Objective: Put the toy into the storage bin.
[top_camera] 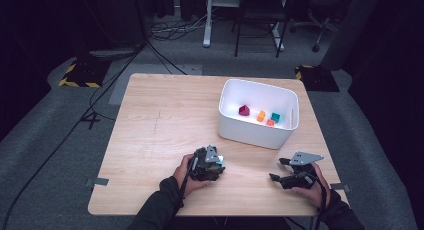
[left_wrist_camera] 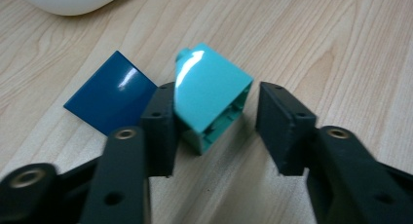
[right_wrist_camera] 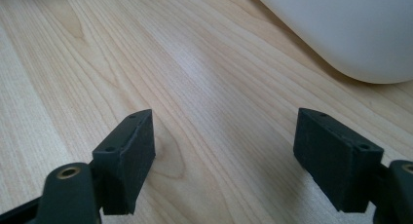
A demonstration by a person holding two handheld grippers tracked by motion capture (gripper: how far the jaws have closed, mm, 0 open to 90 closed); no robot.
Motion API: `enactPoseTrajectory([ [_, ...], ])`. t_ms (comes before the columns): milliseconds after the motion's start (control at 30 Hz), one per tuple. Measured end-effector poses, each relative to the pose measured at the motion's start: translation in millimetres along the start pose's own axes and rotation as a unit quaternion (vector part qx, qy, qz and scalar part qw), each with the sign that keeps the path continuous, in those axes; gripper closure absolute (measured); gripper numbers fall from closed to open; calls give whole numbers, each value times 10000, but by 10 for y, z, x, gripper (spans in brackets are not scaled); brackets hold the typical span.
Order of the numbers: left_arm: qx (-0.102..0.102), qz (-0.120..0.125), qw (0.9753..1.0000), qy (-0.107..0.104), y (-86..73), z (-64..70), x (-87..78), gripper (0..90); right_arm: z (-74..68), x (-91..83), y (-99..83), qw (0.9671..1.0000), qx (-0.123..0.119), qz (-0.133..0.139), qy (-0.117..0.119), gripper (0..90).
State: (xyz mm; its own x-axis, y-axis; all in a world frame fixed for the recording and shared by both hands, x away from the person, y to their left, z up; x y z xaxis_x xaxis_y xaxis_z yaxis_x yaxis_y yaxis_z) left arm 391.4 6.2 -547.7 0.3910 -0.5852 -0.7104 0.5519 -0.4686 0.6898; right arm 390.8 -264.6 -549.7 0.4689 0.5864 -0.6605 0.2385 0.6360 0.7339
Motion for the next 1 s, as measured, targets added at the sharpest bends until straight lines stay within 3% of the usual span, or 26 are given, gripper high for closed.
enactPoseTrajectory([
  [233,31,80,10000,-45,2,-8,-25,593,-1,0,0,10000,3,0,-1,233],
  [267,112,86,9999,-13,4,-18,-35,594,0,0,0,10000,1,-1,0,233],
  [667,-11,227,9997,-76,5,-67,-110,595,0,0,0,10000,-1,-2,1,233],
  [800,0,291,9996,-1,15,-128,-158,595,0,0,0,10000,-1,-2,2,233],
  [1000,-112,372,9992,-104,22,-167,-234,595,0,0,0,10000,1,-2,1,233],
])
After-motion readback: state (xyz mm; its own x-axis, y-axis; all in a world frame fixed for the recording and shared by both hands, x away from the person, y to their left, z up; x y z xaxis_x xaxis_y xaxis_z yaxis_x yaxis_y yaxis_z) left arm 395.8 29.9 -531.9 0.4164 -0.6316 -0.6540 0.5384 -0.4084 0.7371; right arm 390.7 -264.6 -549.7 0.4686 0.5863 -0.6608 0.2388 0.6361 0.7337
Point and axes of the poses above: each handheld gripper's, and its own axes: x roughly forward along the jaws, y roughly out of its top, z roughly to its right, the point moved 7 cm from there along x, roughly forward along the jaws, and after that the axes turned 12 degrees about -x, right-handed, at the moved point
